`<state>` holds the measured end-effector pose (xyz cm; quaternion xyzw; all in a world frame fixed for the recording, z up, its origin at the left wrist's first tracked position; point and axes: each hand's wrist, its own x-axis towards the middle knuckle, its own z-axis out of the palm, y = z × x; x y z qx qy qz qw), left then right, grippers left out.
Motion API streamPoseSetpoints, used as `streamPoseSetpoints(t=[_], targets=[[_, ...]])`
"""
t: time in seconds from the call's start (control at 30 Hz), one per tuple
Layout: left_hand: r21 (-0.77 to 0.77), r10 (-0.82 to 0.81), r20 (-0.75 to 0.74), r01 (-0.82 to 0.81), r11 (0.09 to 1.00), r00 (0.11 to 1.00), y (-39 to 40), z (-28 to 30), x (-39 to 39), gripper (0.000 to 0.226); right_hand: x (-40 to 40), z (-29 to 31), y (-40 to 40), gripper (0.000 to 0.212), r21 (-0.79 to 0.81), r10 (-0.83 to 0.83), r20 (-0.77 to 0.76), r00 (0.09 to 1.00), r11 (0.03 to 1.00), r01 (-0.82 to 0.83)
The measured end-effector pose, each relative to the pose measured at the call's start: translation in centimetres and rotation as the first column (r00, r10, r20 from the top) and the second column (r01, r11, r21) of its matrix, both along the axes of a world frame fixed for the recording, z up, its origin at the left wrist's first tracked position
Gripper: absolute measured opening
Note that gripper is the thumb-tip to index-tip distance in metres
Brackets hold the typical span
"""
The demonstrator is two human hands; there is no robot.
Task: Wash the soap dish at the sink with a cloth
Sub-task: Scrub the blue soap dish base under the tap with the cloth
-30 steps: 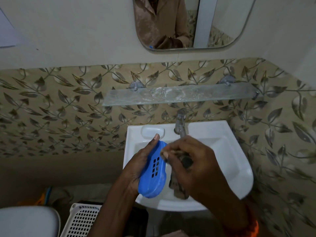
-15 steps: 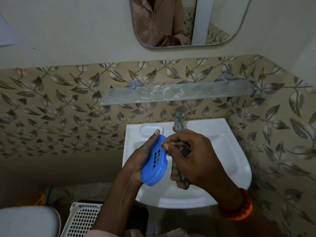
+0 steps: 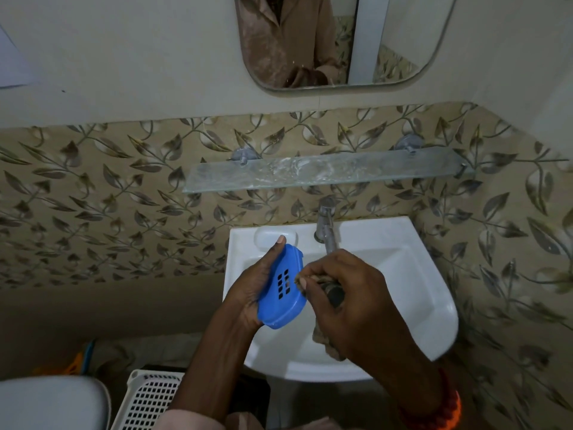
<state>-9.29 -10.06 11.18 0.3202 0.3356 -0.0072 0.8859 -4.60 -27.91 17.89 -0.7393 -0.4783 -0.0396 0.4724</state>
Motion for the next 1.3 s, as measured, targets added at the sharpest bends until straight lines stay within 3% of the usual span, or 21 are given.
streamPoseSetpoints(t=[0.17, 0.33, 0.5, 0.73, 0.97, 1.17, 1.3], targets=[[-0.008, 0.105, -0.049, -0.106, 0.994, 0.993, -0.5, -0.3, 0.2, 0.045, -0.9, -1.0, -0.1, 0.011, -0.009, -0.037, -0.008, 0.999, 0.999, 0.037], [0.052, 0.178, -0.046, -0.176, 0.983, 0.983, -1.2, -0.4, 0.7, 0.049, 1.4, -0.9, 0.6, 0.009, -0.032, -0.223, -0.222, 0.949, 0.975, 0.221], [0.049, 0.277, -0.047, -0.274, 0.960, 0.960, -0.5, -0.6, 0.8, 0.043, -1.2, -2.5, -0.4, 0.016, 0.056, -0.136, -0.136, 0.981, 0.988, 0.145], [0.209, 0.361, -0.079, -0.338, 0.918, 0.929, -0.4, -0.8, 1.5, 0.048, 0.6, -2.1, 0.9, 0.014, 0.040, -0.268, -0.253, 0.930, 0.957, 0.286], [0.087, 0.430, -0.048, -0.425, 0.901, 0.902, -0.9, -0.8, 2.2, 0.050, -2.4, -3.7, 1.1, 0.022, 0.055, -0.243, -0.156, 0.957, 0.966, 0.254], [0.057, 0.441, -0.064, -0.438, 0.897, 0.895, -1.2, -0.9, 2.2, 0.065, -0.4, -3.1, 1.5, 0.018, 0.087, -0.318, -0.253, 0.914, 0.933, 0.348], [0.001, 0.516, -0.042, -0.517, 0.856, 0.855, -1.4, -0.8, 2.2, 0.047, -2.6, -4.3, 1.5, 0.021, 0.049, -0.275, -0.209, 0.938, 0.955, 0.291]])
